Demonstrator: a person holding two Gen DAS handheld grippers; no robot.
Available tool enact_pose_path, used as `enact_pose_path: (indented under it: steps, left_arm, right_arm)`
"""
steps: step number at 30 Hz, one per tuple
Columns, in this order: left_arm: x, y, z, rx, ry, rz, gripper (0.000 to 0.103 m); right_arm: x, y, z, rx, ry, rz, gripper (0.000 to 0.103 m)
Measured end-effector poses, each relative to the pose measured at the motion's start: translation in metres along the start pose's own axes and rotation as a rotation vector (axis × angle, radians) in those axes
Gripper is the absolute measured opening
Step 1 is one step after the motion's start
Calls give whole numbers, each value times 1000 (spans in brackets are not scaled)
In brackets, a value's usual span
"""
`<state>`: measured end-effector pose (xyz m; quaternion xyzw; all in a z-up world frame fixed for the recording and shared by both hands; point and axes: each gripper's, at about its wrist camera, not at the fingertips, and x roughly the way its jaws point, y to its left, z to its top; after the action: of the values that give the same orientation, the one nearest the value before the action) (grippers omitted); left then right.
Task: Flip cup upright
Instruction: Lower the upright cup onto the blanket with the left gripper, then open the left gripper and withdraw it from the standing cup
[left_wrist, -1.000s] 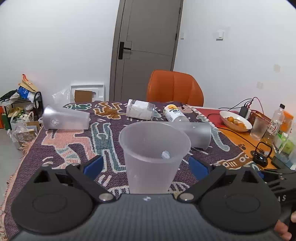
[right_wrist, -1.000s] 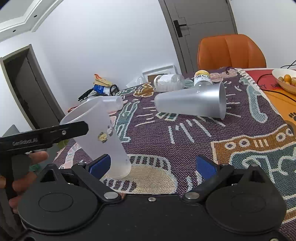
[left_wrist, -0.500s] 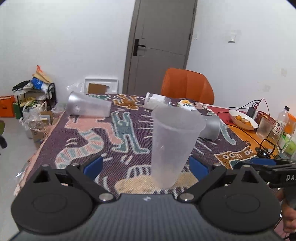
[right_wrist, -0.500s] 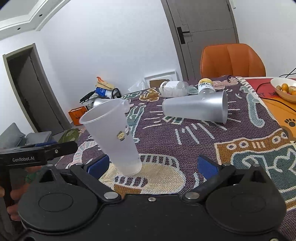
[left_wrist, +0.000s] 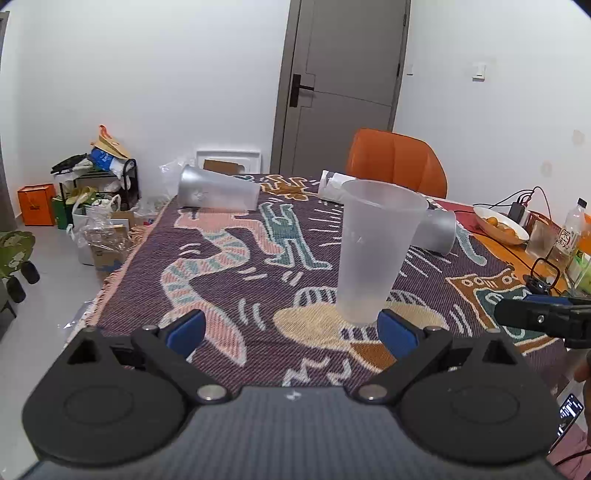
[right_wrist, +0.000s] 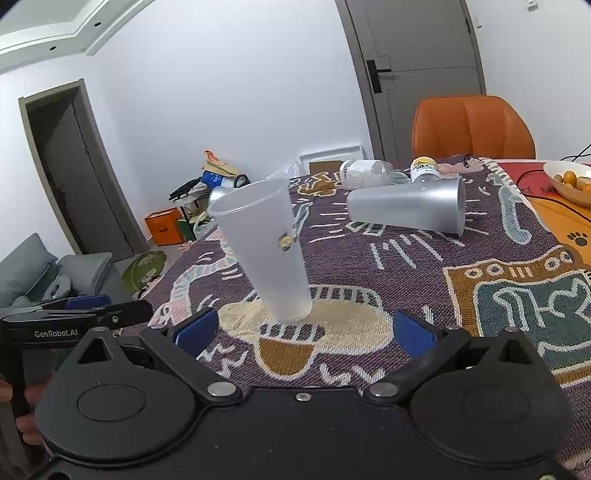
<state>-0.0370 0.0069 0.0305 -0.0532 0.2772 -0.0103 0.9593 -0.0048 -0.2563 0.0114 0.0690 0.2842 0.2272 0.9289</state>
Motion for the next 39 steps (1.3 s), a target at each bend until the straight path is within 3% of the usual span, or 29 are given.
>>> enact_pose_path:
  steps: [16, 39]
  left_arm:
    - [-43, 7, -6, -12, -35, 5, 103]
    - [-45, 7, -5, 7, -20, 12, 103]
  right_arm:
    - [-29, 26, -4, -35, -29, 8, 103]
    - [-33, 29, -3, -43, -36, 14, 103]
